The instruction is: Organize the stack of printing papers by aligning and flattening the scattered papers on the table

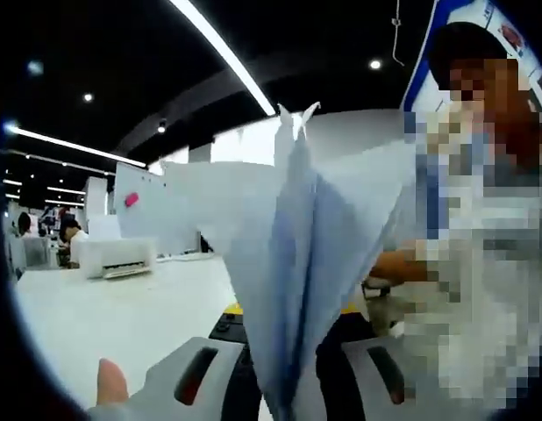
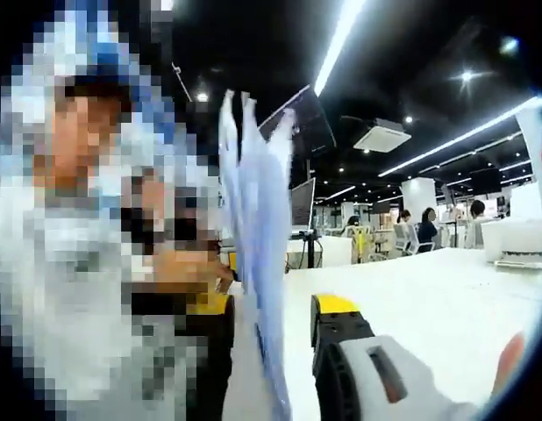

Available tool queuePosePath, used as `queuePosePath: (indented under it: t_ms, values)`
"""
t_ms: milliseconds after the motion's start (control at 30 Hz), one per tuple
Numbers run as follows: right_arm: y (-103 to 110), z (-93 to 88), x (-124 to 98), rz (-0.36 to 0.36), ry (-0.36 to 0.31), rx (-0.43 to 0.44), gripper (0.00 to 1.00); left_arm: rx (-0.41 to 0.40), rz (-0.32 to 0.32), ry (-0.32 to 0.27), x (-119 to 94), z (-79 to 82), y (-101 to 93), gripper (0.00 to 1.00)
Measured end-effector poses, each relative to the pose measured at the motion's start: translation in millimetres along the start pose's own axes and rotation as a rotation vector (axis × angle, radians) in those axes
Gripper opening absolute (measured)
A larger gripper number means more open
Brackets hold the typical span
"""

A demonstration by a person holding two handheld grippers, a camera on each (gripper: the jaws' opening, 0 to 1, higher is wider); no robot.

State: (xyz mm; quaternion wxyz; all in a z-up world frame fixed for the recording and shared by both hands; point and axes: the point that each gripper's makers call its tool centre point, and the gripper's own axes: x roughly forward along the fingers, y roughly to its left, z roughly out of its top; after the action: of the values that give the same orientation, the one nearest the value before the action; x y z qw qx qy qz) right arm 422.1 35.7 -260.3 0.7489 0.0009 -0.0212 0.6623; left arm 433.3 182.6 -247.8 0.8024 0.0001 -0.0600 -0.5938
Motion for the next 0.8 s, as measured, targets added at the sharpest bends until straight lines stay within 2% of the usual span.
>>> queuePosePath:
  t_ms: [67, 100, 133, 167, 200, 333, 367, 433, 467, 600, 667, 700, 733, 800]
  values:
    - [-2, 1.5, 0, -0.002, -0.007, 0.010, 0.23, -0.034, -0.019, 0.004, -1, 3.5, -0.4, 0.08]
    - [-3, 3.7, -1, -0.001, -0.016, 0.014, 0.18, -0.040, -0.017, 0.006, 0, 4.4, -0.7, 0.06]
    - [-2, 4.9, -1, 0.002, -0.022, 0.013, 0.02, -0.041, -0.017, 0.007, 1, 4.3, -1.1, 0.06]
    - [-2, 7.6, -1, 0.004, -0.029, 0.001, 0.00, -0.035, -0.024, 0.019, 3, 3.3, -3.5, 0.06]
    - [-2, 7.4, -2, 0.000, -0.024, 0.052, 0.00, -0.026, -0.016, 0.020, 3, 4.2, -2.4, 0.06]
    - [0, 16.4, -1, 0.008, -0.048, 0.003, 0.00, -0.023, -0.005, -0.001, 3, 13.6, 2.8, 0.07]
    - [-1, 14.2, -1, 0.004, -0.044, -0.005, 0.00, -0.019, -0.003, 0.000, 3, 13.3, 3.1, 0.11]
    - [-8, 3.0, -4, -0.021, -0.003, 0.018, 0.13, -0.068, 0.015, 0.036, 1, 3.1, 5.4, 0.19]
    - [-11, -4.1, -4, -0.042, 0.023, 0.042, 0.18, -0.062, 0.020, 0.046, 0, -1.1, 6.6, 0.21]
    - [-8, -3.5, -5, -0.028, 0.005, 0.045, 0.15, -0.059, 0.025, 0.031, -2, 0.7, 7.6, 0.17]
    - [-6, 3.4, -5, -0.029, -0.009, 0.024, 0.08, -0.060, -0.001, 0.037, -1, 3.7, 2.9, 0.06]
    - [-5, 7.8, -5, -0.021, -0.018, 0.021, 0.00, -0.066, -0.005, 0.038, 0, 5.9, 2.4, 0.06]
    - [-1, 11.6, -5, 0.002, -0.022, 0.020, 0.00, -0.070, -0.002, 0.040, 1, 8.2, 1.8, 0.06]
    - [-2, 17.8, -4, -0.010, -0.027, 0.020, 0.00, -0.066, -0.015, 0.029, 0, 16.1, 3.1, 0.06]
